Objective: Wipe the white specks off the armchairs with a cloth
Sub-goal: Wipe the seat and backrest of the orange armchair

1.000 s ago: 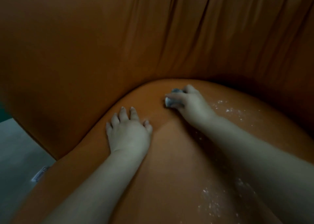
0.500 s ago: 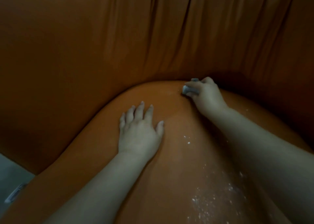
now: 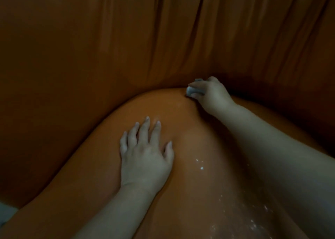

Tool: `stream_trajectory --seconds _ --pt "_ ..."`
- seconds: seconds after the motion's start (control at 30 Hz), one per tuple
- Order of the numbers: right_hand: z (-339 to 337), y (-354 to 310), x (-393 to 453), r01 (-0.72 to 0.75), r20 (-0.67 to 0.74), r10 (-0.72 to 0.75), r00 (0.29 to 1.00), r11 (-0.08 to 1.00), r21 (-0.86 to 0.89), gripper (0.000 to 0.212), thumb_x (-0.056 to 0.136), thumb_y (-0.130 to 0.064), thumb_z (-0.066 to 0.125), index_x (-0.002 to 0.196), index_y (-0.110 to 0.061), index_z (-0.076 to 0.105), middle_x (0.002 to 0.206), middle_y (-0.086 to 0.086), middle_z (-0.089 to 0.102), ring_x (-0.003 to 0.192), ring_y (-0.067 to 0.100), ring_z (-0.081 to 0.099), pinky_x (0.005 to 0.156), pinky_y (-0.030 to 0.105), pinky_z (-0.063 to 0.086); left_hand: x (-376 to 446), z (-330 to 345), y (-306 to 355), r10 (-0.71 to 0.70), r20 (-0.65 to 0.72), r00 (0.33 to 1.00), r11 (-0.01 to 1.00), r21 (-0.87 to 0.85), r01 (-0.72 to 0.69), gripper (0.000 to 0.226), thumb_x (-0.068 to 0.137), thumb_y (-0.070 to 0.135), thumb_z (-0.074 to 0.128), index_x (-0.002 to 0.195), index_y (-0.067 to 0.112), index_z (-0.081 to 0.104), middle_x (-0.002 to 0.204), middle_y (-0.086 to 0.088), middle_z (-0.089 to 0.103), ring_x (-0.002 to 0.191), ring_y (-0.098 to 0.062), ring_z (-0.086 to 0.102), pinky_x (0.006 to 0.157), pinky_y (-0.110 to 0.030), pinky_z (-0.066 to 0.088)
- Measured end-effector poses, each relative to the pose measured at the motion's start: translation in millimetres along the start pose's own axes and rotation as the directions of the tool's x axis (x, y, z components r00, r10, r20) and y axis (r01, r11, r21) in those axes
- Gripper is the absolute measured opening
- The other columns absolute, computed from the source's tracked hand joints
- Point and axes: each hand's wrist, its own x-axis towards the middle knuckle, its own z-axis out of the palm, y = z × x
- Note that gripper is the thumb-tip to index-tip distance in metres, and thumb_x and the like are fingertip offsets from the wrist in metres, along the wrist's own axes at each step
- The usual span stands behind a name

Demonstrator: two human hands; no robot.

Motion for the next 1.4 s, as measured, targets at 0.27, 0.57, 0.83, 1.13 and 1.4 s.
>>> stream_trajectory --seconds 0.27,0.57,0.83,1.13,1.4 --pt "4 -1 -21 0.209 0.071 -0.208 0.975 0.978 -0.006 0.036 0.087 -0.024 0.068 0.122 -0.030 0.064 0.111 -0.004 0.045 0.108 0.018 0.048 0.084 0.012 0.024 0 5 1 -0.006 -0.021 1.000 1.000 0.004 0.007 0.064 0.089 0.054 0.028 0.143 0.024 0.044 0.152 -0.003 0.036 0.141 -0.025 0.027 0.116 -0.049 0.016" --pt "16 -30 -54 0.352 0.134 -0.353 0.926 0.935 0.030 0.036 0.084 -0.017 0.070 0.118 -0.027 0.067 0.106 0.006 0.049 0.097 0.017 0.044 0.086 0.019 0.032 2 5 0 -0.015 -0.021 1.000 1.000 0.019 0.015 0.065 0.088 0.055 0.026 0.144 0.026 0.041 0.154 -0.002 0.033 0.142 -0.025 0.025 0.116 -0.048 0.013" --pt "-27 -3 -110 0.209 0.115 -0.202 0.973 0.977 -0.046 0.037 0.085 -0.020 0.069 0.120 -0.029 0.065 0.106 0.000 0.045 0.099 0.016 0.046 0.082 0.012 0.026 3 1 -2 -0.011 -0.001 1.000 1.000 -0.015 0.011 0.064 0.090 0.058 0.026 0.146 0.029 0.036 0.157 0.000 0.027 0.143 -0.024 0.019 0.116 -0.047 0.009" --pt "-38 0 -175 0.153 0.068 -0.152 0.986 0.988 -0.007 0.040 0.087 -0.020 0.067 0.124 -0.033 0.062 0.106 0.000 0.045 0.102 0.014 0.043 0.085 0.013 0.030 15 -34 -16 0.036 0.287 0.957 0.980 -0.197 0.022 0.051 0.097 0.047 0.044 0.146 0.039 0.034 0.160 0.011 0.016 0.146 -0.021 0.007 0.118 -0.043 0.006" --pt "-34 9 -167 0.059 -0.001 -0.059 0.998 0.997 0.045 0.039 0.088 -0.020 0.066 0.126 -0.027 0.062 0.105 0.001 0.045 0.101 0.019 0.047 0.083 0.016 0.029 -45 -55 -10 0.086 0.254 0.963 0.994 -0.082 -0.067 0.054 0.098 0.039 0.045 0.149 0.029 0.032 0.158 0.007 0.022 0.142 -0.021 0.016 0.114 -0.039 0.020"
